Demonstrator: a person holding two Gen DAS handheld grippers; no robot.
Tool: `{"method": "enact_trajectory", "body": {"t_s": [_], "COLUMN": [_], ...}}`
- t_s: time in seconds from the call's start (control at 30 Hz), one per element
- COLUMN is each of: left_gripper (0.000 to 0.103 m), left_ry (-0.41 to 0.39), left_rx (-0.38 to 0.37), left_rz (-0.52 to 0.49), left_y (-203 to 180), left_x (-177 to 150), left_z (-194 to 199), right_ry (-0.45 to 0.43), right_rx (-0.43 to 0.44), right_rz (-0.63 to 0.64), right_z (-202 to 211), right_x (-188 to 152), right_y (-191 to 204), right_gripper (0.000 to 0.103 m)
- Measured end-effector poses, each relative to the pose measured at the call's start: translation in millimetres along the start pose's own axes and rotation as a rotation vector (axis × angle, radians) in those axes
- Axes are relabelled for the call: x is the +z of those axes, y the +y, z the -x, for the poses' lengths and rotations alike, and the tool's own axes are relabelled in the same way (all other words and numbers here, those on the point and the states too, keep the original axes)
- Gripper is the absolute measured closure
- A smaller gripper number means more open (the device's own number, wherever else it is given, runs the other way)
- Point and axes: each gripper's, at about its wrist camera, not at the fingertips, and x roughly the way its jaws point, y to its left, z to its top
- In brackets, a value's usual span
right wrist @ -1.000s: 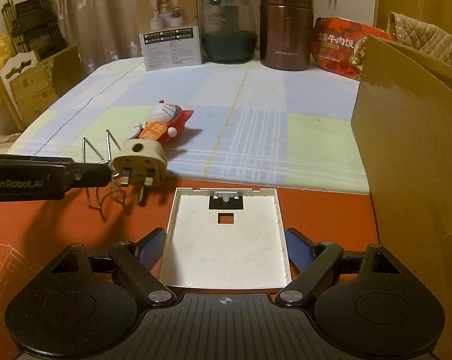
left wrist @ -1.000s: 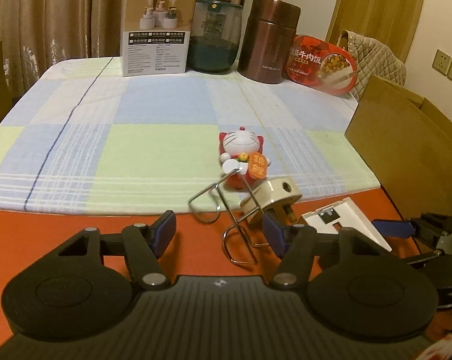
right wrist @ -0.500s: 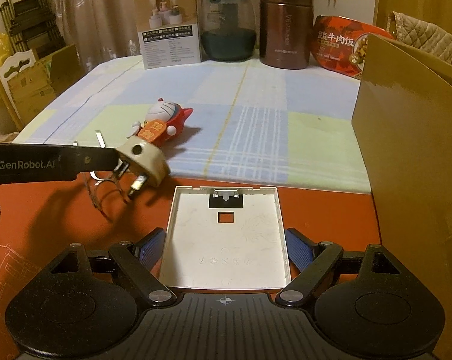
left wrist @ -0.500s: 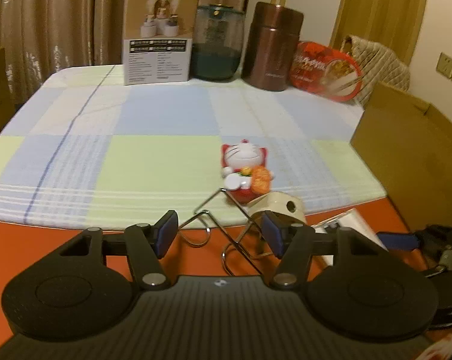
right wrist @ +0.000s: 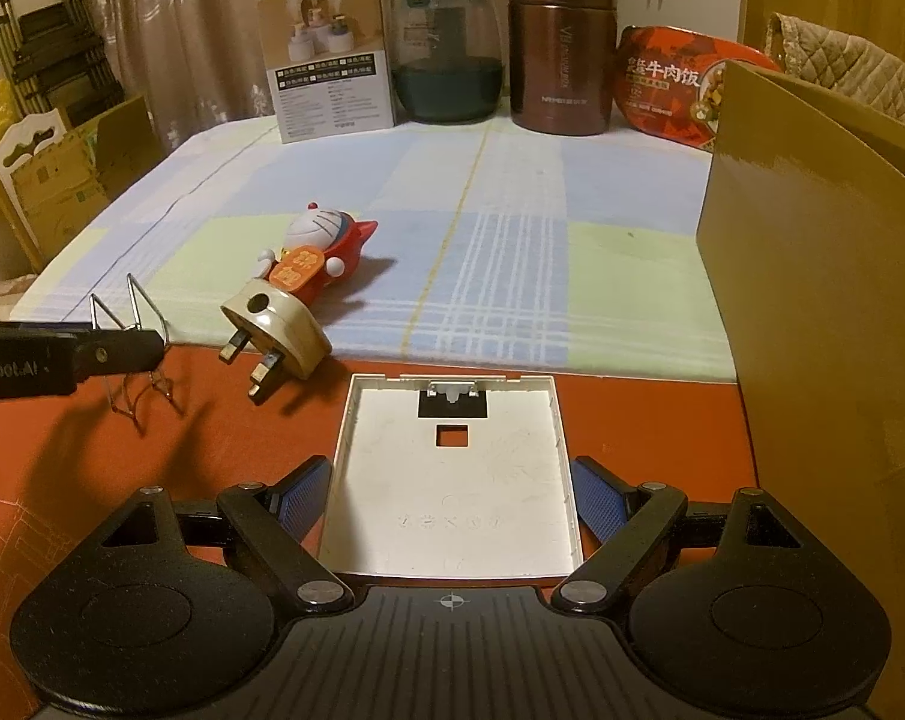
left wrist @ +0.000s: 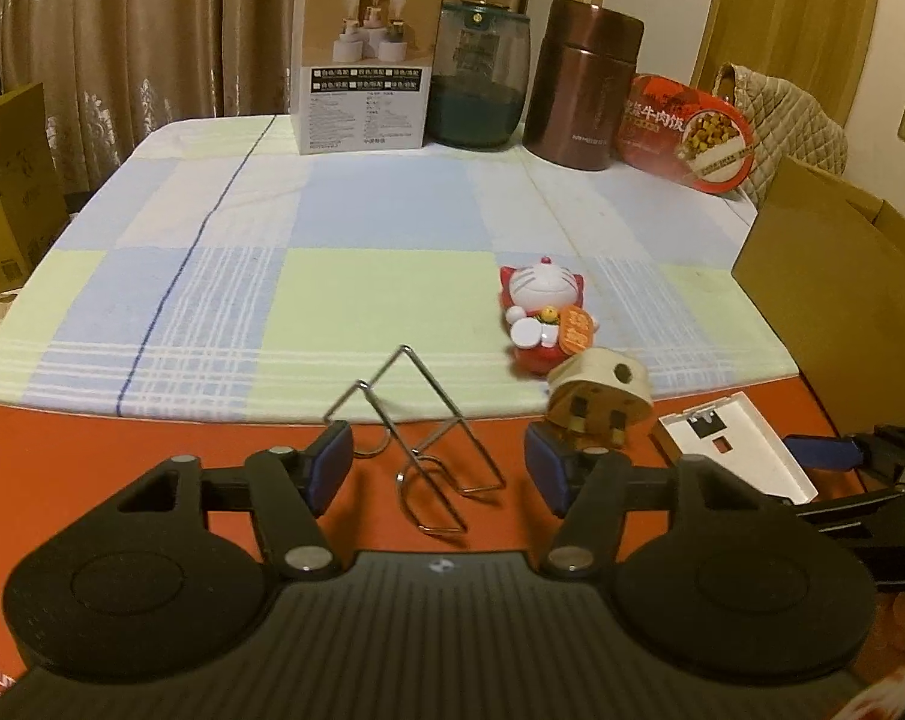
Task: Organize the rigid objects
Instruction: 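Grasp the white plastic tray with the right tool while the left tool grasps the wire hook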
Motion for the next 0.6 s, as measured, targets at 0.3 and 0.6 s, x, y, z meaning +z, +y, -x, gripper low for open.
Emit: {"method": "enact_trajectory", "body": {"t_s": [0.3,0.6], "left_gripper": [0.063,0.067], "left_ry": [0.020,-0.036], "left_rx": [0.128,0.101], "left_rz": [-0.038,-0.085], "left_y": [7.6,10.0], "left_x": [-7.2,0.6], "left_z": [3.3,1.0], "right_ry": [-0.001,-0.005], "right_rx": [0.007,0.007], "right_rz": [-0.009,-0.016], "right_z": [1.4,4.7], "right_x": [2.5,2.6], "right_y": [0.4,-1.0], "right_gripper": [0.021,0.021]}}
